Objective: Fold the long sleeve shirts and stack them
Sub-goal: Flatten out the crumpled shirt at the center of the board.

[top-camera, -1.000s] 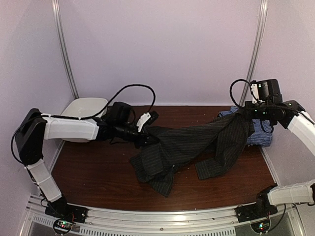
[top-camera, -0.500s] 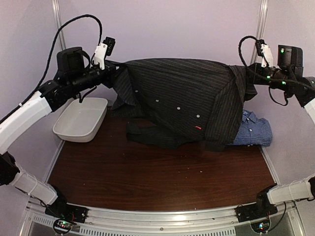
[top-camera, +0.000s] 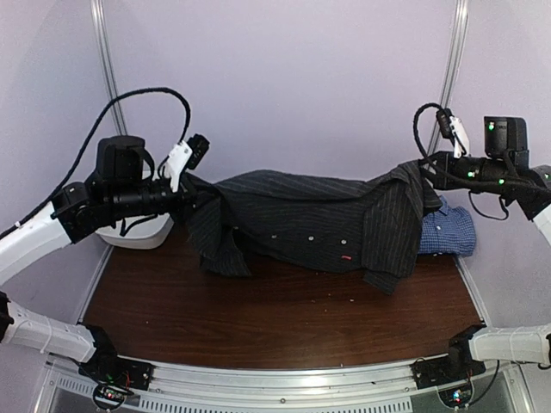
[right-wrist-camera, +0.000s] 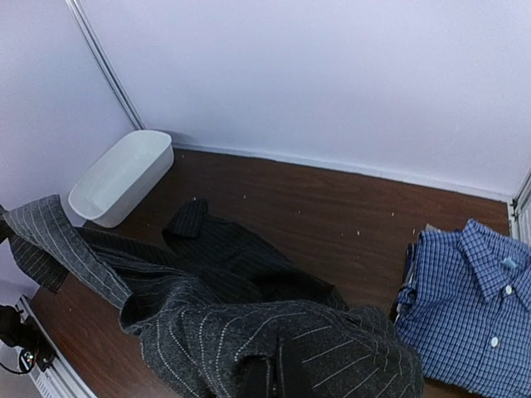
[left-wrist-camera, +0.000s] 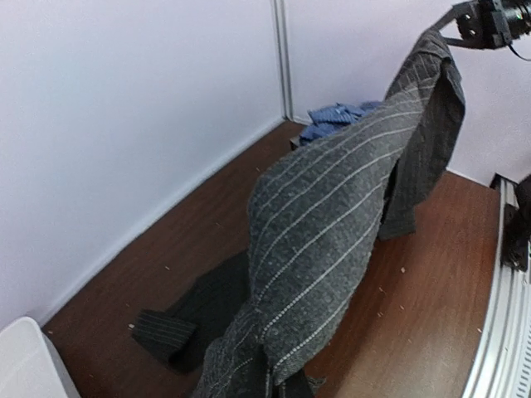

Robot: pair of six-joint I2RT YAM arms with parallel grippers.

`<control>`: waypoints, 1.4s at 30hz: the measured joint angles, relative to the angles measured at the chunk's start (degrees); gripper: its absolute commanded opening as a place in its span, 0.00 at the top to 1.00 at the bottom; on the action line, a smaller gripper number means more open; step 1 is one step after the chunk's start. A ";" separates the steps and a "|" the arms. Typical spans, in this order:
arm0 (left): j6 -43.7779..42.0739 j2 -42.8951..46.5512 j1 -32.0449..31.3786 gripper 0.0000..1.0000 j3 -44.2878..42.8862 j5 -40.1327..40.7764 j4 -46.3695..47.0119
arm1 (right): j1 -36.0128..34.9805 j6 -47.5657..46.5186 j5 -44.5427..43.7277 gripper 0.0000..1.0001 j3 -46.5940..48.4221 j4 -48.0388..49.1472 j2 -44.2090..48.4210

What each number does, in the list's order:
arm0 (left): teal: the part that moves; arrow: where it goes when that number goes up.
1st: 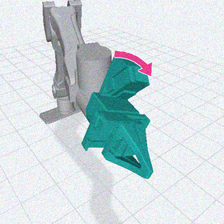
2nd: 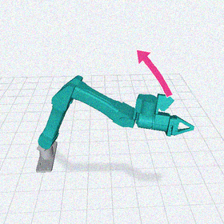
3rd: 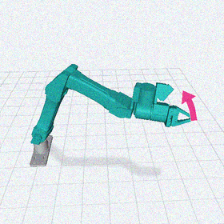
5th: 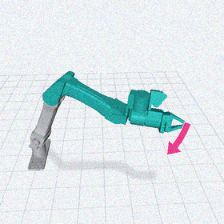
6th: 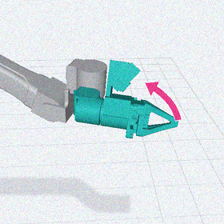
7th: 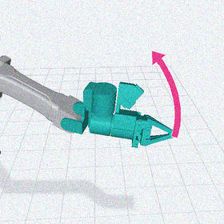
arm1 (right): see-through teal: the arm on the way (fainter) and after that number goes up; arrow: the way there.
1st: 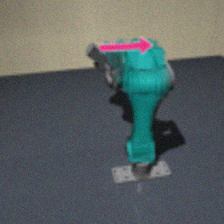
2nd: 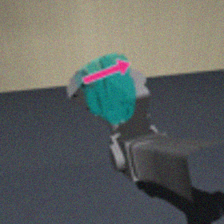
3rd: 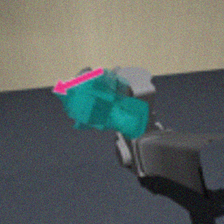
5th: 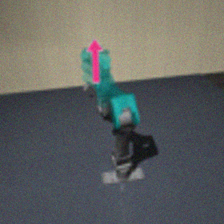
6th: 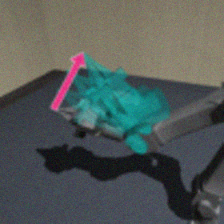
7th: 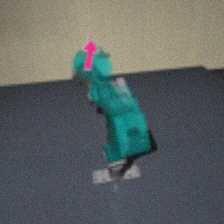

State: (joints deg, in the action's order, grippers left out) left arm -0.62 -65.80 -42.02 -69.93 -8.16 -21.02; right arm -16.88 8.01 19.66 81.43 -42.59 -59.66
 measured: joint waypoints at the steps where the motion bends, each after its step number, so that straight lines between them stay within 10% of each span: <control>1: 0.79 1.27 -1.97 1.00 3.26 0.04 0.28 | 0.00 0.66 0.33 1.00 -3.48 0.35 1.77; 7: 5.68 -1.05 -12.09 1.00 21.59 1.86 1.64 | -0.02 5.79 1.29 0.91 -24.87 3.58 6.16; 13: 7.93 -5.84 -17.18 1.00 26.12 4.76 -0.33 | -0.15 10.62 -3.28 0.35 -35.89 1.53 6.93; 29: 9.46 -13.73 -17.77 0.98 20.44 13.38 -0.87 | -14.58 16.28 -11.30 0.25 -33.62 -0.74 9.77; 42: 7.21 -13.66 -17.77 0.31 20.50 -5.57 -2.51 | -25.33 23.34 -14.34 0.27 -41.18 3.72 2.60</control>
State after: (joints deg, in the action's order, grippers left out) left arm 6.59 -79.46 -59.79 -49.43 -13.74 -23.53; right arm -42.22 31.35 5.32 40.25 -38.87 -57.06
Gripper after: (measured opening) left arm 0.599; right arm 0.734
